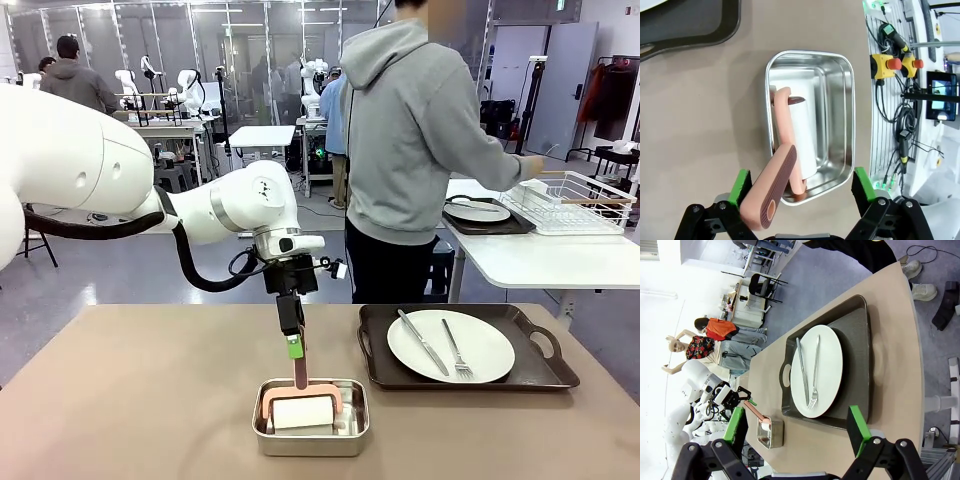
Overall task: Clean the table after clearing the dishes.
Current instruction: When the left (or right) Handle tray is removed, use the left hand (or right hand) to clean the left (or right) side of the table with the Lint Roller.
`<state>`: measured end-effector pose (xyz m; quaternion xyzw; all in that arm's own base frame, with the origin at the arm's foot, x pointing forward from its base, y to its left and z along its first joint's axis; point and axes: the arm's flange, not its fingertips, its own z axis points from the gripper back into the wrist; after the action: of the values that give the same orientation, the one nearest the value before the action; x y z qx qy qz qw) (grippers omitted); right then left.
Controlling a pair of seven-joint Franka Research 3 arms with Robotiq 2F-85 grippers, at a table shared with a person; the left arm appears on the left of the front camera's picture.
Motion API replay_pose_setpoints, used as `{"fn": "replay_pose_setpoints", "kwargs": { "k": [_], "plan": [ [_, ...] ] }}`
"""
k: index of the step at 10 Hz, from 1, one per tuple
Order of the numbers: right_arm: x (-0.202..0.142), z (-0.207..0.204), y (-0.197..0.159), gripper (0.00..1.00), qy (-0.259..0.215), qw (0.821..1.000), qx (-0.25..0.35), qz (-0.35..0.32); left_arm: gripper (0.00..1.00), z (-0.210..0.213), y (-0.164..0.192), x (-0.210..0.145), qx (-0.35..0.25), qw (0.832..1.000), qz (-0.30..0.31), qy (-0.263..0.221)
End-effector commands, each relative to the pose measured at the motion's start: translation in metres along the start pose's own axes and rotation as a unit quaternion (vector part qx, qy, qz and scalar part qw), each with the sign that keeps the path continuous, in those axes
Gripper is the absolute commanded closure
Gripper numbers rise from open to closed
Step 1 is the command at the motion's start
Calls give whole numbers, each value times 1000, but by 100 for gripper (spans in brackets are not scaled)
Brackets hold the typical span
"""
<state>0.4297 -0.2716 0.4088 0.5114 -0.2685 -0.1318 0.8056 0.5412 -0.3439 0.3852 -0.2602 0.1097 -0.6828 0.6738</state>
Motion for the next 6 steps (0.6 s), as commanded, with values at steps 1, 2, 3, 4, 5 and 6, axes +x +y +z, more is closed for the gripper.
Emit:
{"fn": "replay_pose_setpoints", "kwargs": {
  "k": [1, 2, 3, 4, 5, 6],
  "plan": [
    [-2, 1, 3, 0, 0, 1000, 3, 1, 4, 3, 5, 6, -9, 1000, 9, 19],
    [-2, 1, 3, 0, 0, 1000, 3, 1, 5, 2, 7, 5, -10, 1000, 10, 17],
    [-2, 1, 3, 0, 0, 1000, 3, 1, 12, 2, 8, 5, -11, 1000, 11, 17],
    [-2, 1, 3, 0, 0, 1000, 3, 1, 22, 1, 8, 5, -15, 1000, 12, 22],
    [-2, 1, 3, 0, 0, 1000, 3, 1, 31, 2, 8, 5, -15, 1000, 11, 20],
    [-2, 1, 3, 0, 0, 1000, 3, 1, 41, 3, 7, 6, -15, 1000, 10, 19]
  ]
}}
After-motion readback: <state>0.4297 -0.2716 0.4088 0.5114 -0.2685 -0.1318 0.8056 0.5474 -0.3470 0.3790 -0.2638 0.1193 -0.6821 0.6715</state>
